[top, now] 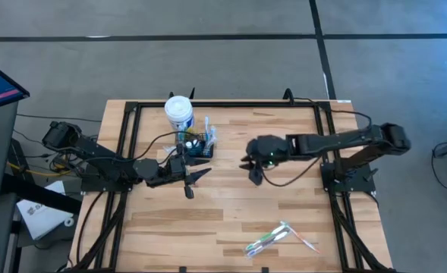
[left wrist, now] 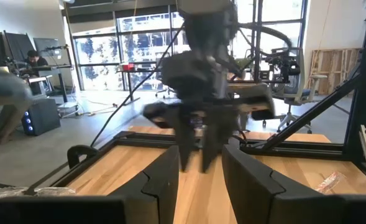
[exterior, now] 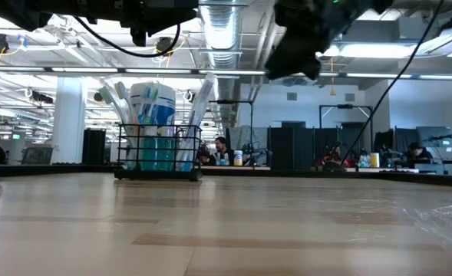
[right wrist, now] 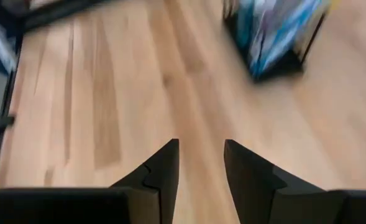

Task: Pick & Place toothbrushing station
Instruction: Put the green toothbrush into the wire organizer

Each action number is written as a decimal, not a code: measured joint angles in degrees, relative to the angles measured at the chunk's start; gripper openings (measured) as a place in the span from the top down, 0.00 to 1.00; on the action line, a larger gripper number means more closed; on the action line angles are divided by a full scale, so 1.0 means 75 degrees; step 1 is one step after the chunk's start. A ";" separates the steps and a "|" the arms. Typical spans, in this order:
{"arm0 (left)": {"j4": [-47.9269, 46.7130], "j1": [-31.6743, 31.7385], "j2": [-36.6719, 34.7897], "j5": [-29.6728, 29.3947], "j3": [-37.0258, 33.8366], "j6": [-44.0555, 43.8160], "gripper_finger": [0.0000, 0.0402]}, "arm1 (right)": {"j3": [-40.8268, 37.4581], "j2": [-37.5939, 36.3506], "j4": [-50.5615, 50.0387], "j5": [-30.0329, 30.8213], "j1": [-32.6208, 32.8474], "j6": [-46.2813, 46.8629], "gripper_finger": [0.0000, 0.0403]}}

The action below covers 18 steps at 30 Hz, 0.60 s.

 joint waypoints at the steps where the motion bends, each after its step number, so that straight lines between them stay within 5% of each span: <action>1: 0.0000 -0.0001 0.0000 0.0000 0.0000 0.0000 0.71 | -0.0001 -0.0055 -0.0299 -0.0007 0.0123 0.0167 0.71; 18: 0.0002 0.0001 0.0000 -0.0002 0.0000 -0.0012 0.71 | -0.0001 -0.0117 -0.2529 -0.0020 0.2368 0.3073 0.71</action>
